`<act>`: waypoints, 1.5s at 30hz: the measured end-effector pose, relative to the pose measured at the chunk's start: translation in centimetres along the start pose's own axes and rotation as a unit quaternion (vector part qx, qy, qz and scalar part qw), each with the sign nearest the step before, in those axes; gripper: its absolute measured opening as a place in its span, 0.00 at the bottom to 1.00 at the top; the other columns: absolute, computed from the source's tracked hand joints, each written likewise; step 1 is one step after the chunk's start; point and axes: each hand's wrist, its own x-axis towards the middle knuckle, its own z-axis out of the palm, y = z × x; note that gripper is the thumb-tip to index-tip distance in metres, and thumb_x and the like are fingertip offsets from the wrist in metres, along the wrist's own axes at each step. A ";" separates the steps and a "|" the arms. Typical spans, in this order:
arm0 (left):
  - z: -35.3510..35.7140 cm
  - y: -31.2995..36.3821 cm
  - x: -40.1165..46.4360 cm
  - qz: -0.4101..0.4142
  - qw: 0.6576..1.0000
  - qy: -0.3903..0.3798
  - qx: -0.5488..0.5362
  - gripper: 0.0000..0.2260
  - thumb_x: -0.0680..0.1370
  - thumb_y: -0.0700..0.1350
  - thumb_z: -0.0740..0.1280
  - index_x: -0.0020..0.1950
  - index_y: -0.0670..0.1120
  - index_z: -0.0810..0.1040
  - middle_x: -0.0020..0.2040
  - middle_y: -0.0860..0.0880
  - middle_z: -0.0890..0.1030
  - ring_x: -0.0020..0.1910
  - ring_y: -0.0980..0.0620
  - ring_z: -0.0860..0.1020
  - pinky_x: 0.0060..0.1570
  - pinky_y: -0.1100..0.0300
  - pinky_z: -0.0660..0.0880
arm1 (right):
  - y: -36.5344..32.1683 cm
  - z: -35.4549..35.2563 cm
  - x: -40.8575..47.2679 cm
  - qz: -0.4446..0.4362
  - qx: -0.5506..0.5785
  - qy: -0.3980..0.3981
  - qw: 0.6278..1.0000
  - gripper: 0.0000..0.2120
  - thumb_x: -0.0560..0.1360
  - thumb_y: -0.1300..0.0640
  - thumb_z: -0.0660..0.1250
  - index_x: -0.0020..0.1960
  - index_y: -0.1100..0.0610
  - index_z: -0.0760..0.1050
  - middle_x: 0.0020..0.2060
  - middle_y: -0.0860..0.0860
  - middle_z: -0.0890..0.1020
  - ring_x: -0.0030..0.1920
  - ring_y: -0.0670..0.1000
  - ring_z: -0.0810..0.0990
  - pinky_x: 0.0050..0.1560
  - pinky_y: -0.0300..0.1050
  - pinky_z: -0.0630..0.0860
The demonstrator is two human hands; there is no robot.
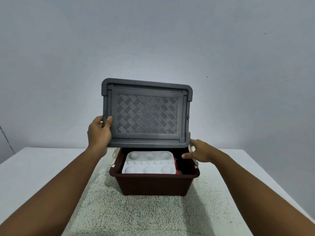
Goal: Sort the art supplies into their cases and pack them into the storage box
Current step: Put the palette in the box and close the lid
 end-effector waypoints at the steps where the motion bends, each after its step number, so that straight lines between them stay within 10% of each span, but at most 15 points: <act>1: 0.0 0.1 0.0 -0.003 1.000 0.002 -0.003 0.07 0.80 0.51 0.65 0.53 0.49 0.77 0.49 0.45 0.82 0.52 0.42 0.80 0.56 0.45 0.76 | 0.3 0.2 0.2 0.009 -0.055 0.004 0.998 0.23 0.73 0.48 0.71 0.67 0.48 0.71 0.64 0.53 0.71 0.62 0.55 0.73 0.62 0.47 0.70; 9: 0.7 0.4 -0.1 -0.091 0.995 -0.018 -0.036 0.09 0.81 0.50 0.63 0.57 0.47 0.77 0.53 0.49 0.78 0.53 0.47 0.76 0.57 0.51 0.75 | 2.4 0.3 0.2 0.046 -0.023 0.081 0.995 0.07 0.74 0.53 0.71 0.52 0.51 0.81 0.55 0.50 0.81 0.56 0.50 0.77 0.52 0.39 0.68; 22: 0.5 -5.8 -1.9 -0.143 0.947 -0.130 0.256 0.16 0.81 0.52 0.63 0.50 0.40 0.80 0.49 0.41 0.81 0.49 0.40 0.78 0.51 0.50 0.75 | 2.5 0.5 0.9 0.210 0.225 0.062 0.949 0.07 0.73 0.70 0.66 0.36 0.69 0.75 0.28 0.58 0.73 0.21 0.52 0.69 0.25 0.40 0.67; 29: 1.0 -6.9 -1.3 -0.125 0.923 -0.122 0.344 0.18 0.82 0.52 0.61 0.47 0.37 0.77 0.47 0.39 0.80 0.45 0.40 0.77 0.41 0.53 0.70 | 0.2 -0.6 1.9 0.231 0.252 0.028 0.939 0.28 0.77 0.41 0.63 0.55 0.68 0.71 0.46 0.65 0.80 0.35 0.60 0.81 0.34 0.49 0.80; 34: 1.8 -6.5 -1.5 -0.080 0.901 -0.140 0.404 0.16 0.83 0.49 0.57 0.50 0.36 0.75 0.50 0.38 0.79 0.47 0.39 0.76 0.42 0.54 0.68 | -0.1 0.5 2.0 0.210 0.161 0.034 0.964 0.15 0.78 0.53 0.66 0.54 0.65 0.74 0.43 0.59 0.80 0.37 0.56 0.81 0.35 0.48 0.81; 45: 1.2 -8.6 -1.1 0.008 0.823 -0.184 0.538 0.18 0.82 0.52 0.58 0.52 0.40 0.79 0.53 0.40 0.79 0.52 0.40 0.78 0.44 0.55 0.70 | -0.5 2.2 3.3 0.185 -0.076 0.109 0.974 0.09 0.78 0.49 0.60 0.49 0.56 0.69 0.46 0.55 0.77 0.45 0.59 0.81 0.48 0.52 0.80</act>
